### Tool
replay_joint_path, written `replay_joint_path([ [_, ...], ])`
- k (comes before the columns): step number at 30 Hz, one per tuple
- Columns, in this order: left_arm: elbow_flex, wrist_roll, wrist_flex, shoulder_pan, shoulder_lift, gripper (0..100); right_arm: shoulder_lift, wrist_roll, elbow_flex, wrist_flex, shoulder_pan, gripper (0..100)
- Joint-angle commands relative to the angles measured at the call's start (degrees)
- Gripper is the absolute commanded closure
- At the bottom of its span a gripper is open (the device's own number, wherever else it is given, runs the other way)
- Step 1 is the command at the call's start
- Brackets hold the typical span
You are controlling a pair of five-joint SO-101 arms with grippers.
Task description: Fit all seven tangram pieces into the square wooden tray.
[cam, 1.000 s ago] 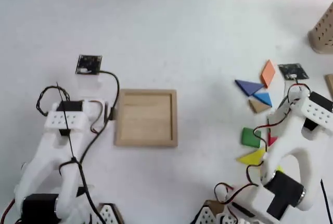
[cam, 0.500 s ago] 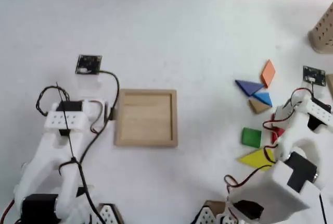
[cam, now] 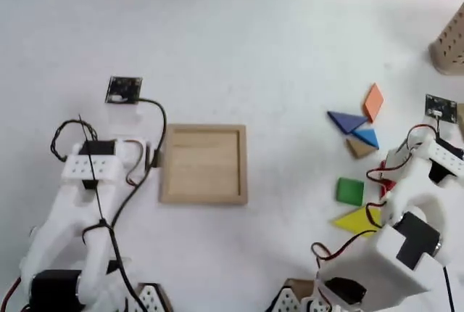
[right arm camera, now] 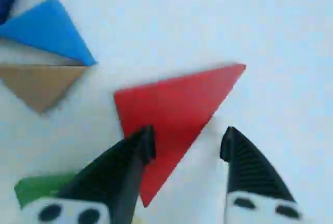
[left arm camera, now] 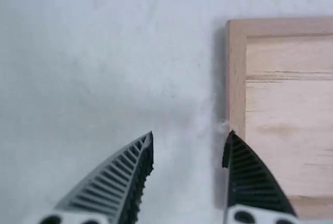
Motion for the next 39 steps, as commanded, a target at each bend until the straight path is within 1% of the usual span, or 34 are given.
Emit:
replay_joint_path([
  [1,-0.4,-0.6,-0.7,-0.3,-2.2,78,-2.1,-0.7,-0.4,2.2,-2.9,70.7],
  [4,-0.4,-0.6,-0.7,-0.3,-2.2,78,-2.1,-2.5,-0.1,2.0,-3.8,70.0],
  [9,-0.4,-0.6,-0.7,-0.3,-2.2,78,-2.6,-2.5,-0.3,2.5,-4.0,69.9],
  [15,-0.4,-1.1,-0.7,-0.3,-2.2,78,-2.7,-2.5,-5.5,10.2,-4.6,69.7],
  [19,-0.4,-3.3,-0.7,-0.3,-2.2,78,-2.7,-2.5,-7.9,12.4,-4.9,69.7],
  [24,-0.4,-3.3,-0.7,-0.3,-2.2,78,-1.9,-2.4,-7.7,11.8,-4.9,69.7],
  [26,-0.4,-3.3,-0.7,-0.3,-2.2,78,-0.5,-1.2,-6.4,10.8,-4.9,69.7],
  [31,-0.4,-3.4,-0.7,-0.3,-2.2,78,6.4,-0.5,-3.8,3.3,-4.5,69.7],
  [34,-0.4,-3.4,-0.7,-0.3,-2.2,78,10.8,-0.4,-4.0,1.2,-4.4,69.7],
  [37,-0.4,-3.4,-0.7,-0.3,-2.2,78,13.7,-0.3,-7.0,2.9,-4.4,69.7],
  [39,-0.4,-3.4,-0.7,-0.3,-2.2,78,14.8,1.7,-8.5,4.7,-4.4,69.7],
])
